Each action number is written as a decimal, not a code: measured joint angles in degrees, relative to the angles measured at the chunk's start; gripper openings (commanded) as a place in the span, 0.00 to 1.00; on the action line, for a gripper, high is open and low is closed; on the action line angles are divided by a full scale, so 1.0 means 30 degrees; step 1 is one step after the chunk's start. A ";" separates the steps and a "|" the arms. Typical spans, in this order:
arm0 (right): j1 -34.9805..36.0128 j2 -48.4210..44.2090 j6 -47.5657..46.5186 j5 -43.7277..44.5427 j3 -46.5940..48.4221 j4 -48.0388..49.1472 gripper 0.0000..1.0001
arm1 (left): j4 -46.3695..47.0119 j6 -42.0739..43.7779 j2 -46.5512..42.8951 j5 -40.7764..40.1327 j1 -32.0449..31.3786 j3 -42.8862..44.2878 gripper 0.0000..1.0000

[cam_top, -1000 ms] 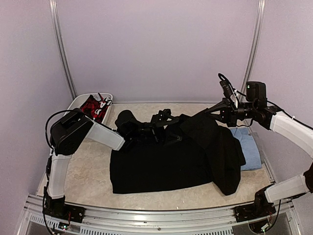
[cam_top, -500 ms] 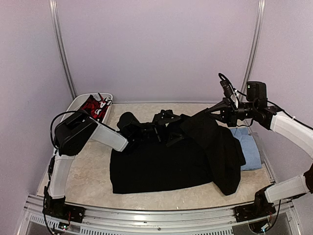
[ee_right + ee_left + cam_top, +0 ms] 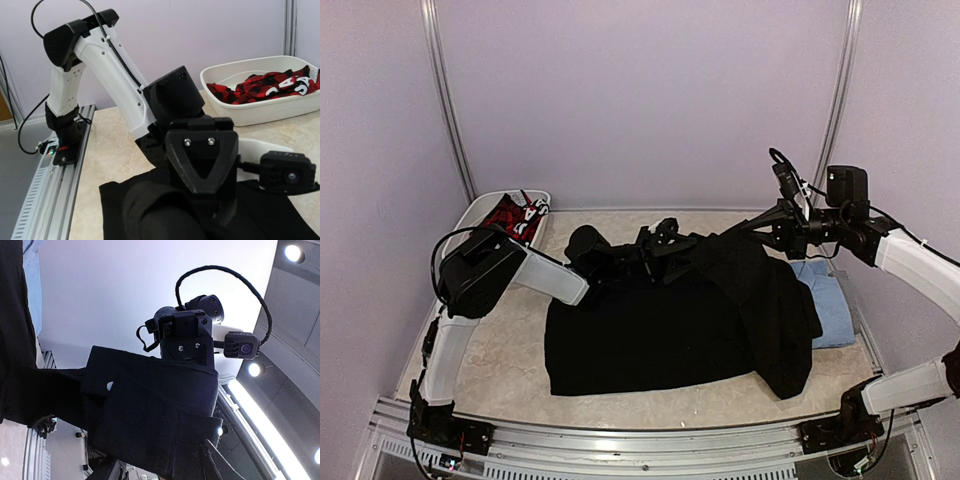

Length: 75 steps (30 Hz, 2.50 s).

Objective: Fold and stack the long sleeve shirts
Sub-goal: Pass from the right arm to the left, then smooth out the 1/3-folded shirt at the center of the board.

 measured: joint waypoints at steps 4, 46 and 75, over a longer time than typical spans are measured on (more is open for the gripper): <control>0.0000 0.0000 0.0007 0.0000 -0.0058 0.0000 0.00 | 0.0270 -0.0255 0.0066 -0.0015 0.0000 0.0160 0.23; -0.0175 -0.3614 0.3883 1.1373 -0.1734 -0.6273 0.81 | -1.7908 1.6589 -0.0838 -0.2943 0.3096 1.5067 0.00; 1.0965 -0.4648 1.0193 2.3503 -0.2747 -1.1985 0.80 | -2.3409 1.9496 0.0510 -0.6688 0.2353 1.6509 0.00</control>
